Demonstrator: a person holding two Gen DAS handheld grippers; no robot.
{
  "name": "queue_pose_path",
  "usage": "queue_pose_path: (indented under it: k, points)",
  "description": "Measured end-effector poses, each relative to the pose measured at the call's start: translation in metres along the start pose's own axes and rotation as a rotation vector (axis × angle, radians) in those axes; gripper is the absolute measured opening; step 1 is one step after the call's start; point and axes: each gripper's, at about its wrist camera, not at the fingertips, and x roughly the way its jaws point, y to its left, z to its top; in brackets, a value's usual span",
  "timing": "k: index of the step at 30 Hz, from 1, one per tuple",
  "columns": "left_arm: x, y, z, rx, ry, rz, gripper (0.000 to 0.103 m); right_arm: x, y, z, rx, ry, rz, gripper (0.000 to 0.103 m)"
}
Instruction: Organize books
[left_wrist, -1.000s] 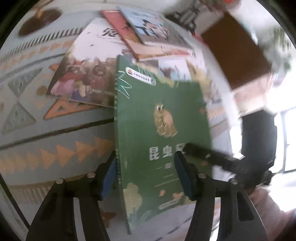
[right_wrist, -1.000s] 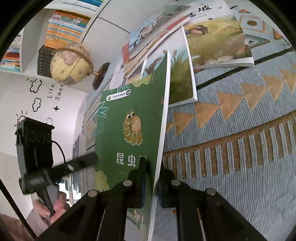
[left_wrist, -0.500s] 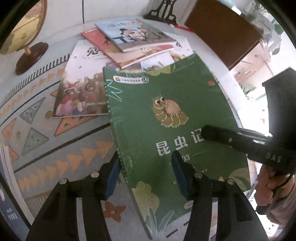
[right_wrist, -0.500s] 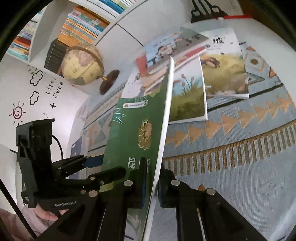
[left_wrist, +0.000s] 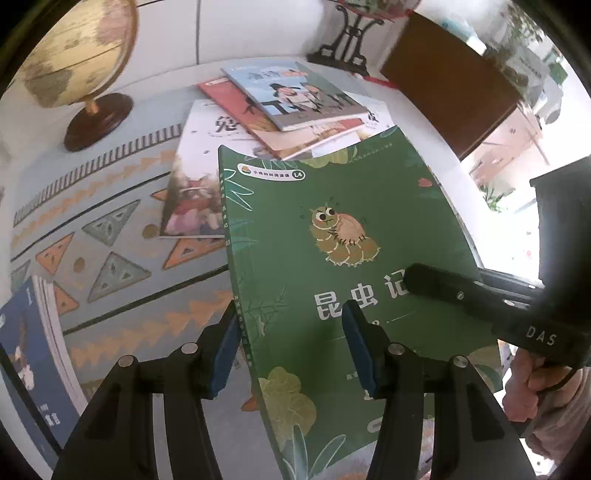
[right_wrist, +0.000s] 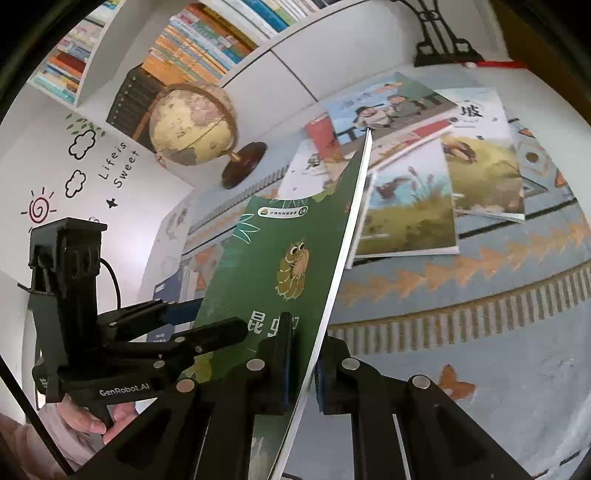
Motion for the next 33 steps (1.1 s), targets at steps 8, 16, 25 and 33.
queue_pose_path:
  k: [8, 16, 25, 33]
  points:
    - [-0.026, 0.022, -0.005, -0.024, -0.046, 0.012, 0.051, 0.007, 0.034, 0.003, -0.039, -0.007, 0.008, 0.009]
    - [-0.052, 0.051, -0.014, -0.062, -0.083, 0.024, 0.051, 0.016, 0.072, 0.006, -0.078, -0.018, 0.021, 0.009]
    - [-0.082, 0.102, -0.033, -0.144, -0.136, 0.047, 0.051, 0.043, 0.126, 0.009, -0.140, 0.001, 0.045, 0.009]
    - [-0.108, 0.156, -0.057, -0.250, -0.179, 0.074, 0.051, 0.081, 0.185, 0.009, -0.225, 0.047, 0.069, 0.010]
